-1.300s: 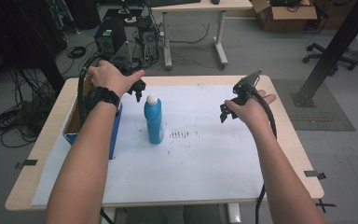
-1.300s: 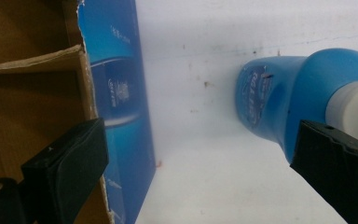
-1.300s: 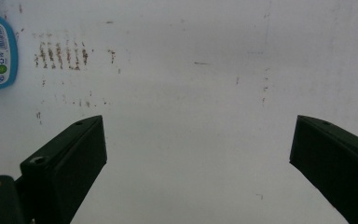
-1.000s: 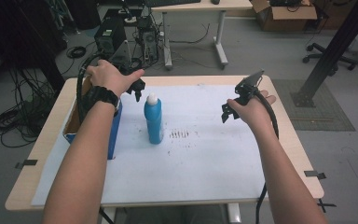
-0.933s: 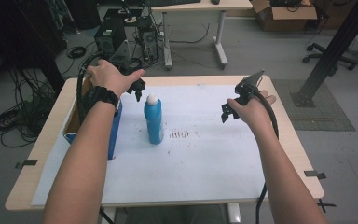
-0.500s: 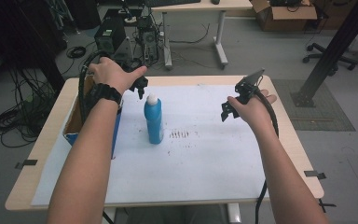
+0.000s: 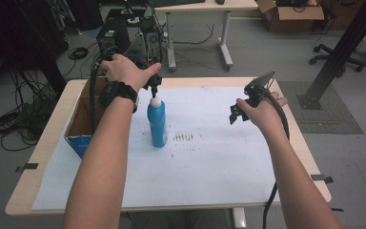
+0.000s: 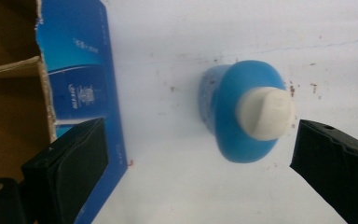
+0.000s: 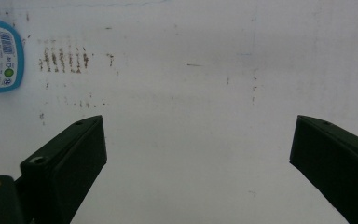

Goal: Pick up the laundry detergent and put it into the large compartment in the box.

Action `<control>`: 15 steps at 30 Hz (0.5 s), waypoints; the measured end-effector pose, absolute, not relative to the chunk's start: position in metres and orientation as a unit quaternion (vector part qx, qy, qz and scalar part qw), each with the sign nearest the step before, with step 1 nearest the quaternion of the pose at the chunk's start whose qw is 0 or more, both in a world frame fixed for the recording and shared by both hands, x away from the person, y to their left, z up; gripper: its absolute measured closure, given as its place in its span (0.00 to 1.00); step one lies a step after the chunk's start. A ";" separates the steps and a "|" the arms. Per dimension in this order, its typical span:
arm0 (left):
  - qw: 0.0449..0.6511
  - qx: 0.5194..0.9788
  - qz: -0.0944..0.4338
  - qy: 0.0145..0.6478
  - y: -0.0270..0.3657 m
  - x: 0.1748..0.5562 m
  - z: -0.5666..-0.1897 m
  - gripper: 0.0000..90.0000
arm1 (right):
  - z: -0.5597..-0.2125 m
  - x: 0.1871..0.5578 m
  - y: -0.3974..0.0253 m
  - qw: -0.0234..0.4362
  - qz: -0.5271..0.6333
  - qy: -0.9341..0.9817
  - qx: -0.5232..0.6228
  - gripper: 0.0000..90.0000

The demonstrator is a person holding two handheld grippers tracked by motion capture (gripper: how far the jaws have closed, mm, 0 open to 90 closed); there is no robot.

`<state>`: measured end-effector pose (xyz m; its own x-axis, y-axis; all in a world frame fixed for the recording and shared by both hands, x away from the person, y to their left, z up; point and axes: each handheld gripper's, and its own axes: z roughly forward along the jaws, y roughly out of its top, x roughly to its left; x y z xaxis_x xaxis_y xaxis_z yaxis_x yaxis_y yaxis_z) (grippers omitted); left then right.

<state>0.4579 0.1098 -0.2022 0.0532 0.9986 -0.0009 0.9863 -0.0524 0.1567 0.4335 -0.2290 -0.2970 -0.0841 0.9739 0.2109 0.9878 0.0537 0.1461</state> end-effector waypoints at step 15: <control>0.055 0.731 0.052 0.678 0.073 0.462 -0.205 0.05 | -0.300 0.430 -0.239 0.030 -0.136 -0.723 -0.677 0.04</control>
<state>0.4617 0.0730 -0.2050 0.0740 0.9973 0.0003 0.9858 -0.0732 0.1511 0.4298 -0.2390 -0.3002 -0.0825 0.9703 0.2275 0.9868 0.0476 0.1549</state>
